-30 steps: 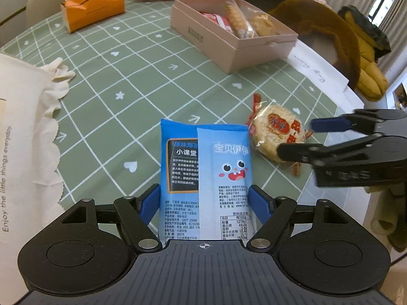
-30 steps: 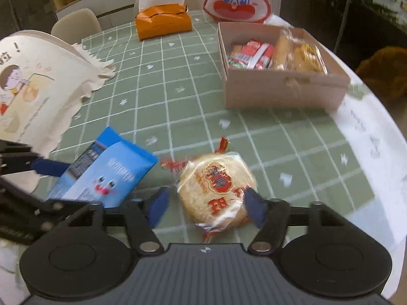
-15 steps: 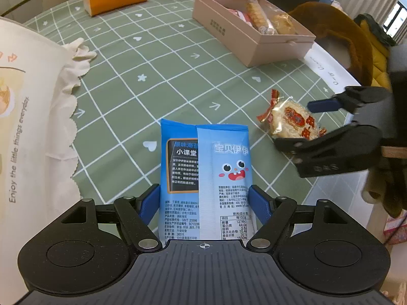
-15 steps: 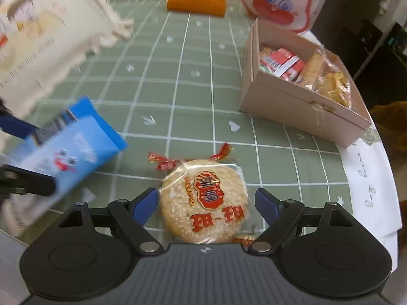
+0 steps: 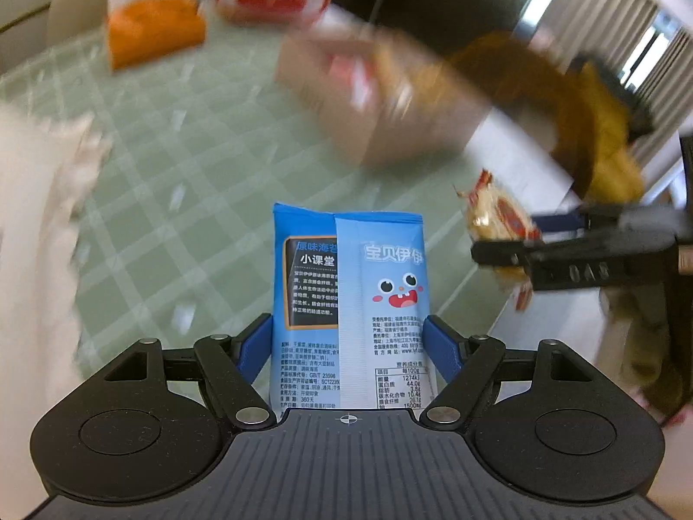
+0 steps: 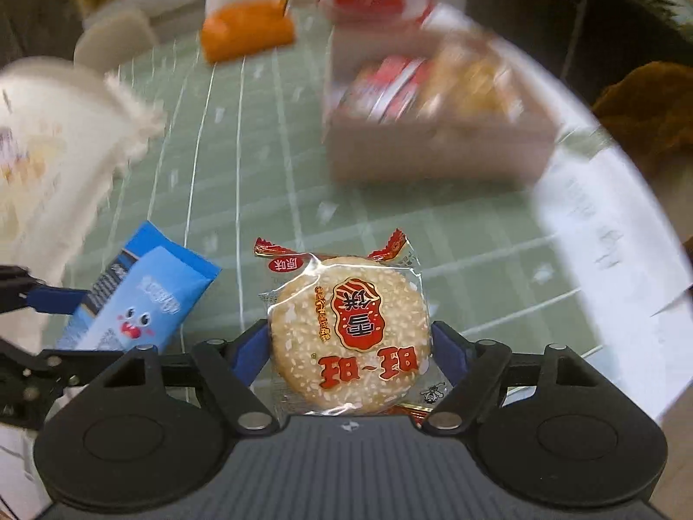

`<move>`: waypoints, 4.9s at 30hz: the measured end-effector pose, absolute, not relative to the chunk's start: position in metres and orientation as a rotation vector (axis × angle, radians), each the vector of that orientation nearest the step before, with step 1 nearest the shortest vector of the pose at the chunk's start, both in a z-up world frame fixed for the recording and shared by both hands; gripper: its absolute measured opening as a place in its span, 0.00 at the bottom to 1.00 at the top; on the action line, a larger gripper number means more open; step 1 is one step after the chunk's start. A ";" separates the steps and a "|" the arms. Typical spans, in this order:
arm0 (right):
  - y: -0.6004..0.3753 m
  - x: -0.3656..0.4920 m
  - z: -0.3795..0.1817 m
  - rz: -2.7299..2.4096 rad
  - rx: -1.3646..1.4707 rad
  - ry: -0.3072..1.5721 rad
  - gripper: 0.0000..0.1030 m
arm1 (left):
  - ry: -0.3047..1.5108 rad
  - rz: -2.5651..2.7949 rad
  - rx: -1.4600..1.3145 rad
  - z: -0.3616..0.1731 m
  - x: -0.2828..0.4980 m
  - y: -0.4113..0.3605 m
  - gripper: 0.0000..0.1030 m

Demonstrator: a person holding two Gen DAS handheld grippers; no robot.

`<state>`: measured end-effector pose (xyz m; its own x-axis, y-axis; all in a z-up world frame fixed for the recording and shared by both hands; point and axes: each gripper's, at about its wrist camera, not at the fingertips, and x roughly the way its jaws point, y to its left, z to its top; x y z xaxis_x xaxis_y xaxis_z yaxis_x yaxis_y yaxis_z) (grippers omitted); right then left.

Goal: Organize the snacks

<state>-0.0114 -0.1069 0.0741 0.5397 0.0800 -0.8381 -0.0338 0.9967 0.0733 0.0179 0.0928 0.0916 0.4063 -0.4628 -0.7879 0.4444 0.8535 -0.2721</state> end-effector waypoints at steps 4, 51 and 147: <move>-0.135 -0.010 0.147 0.014 0.058 0.802 0.76 | 0.806 -0.577 -0.083 0.145 0.050 0.077 0.78; -0.207 0.052 0.042 -0.081 0.169 0.837 0.85 | 0.833 -0.282 -0.012 0.010 0.051 -0.013 0.67; -0.217 0.027 -0.011 -0.037 0.016 0.702 1.00 | 0.676 -0.080 0.063 -0.008 0.040 -0.052 0.75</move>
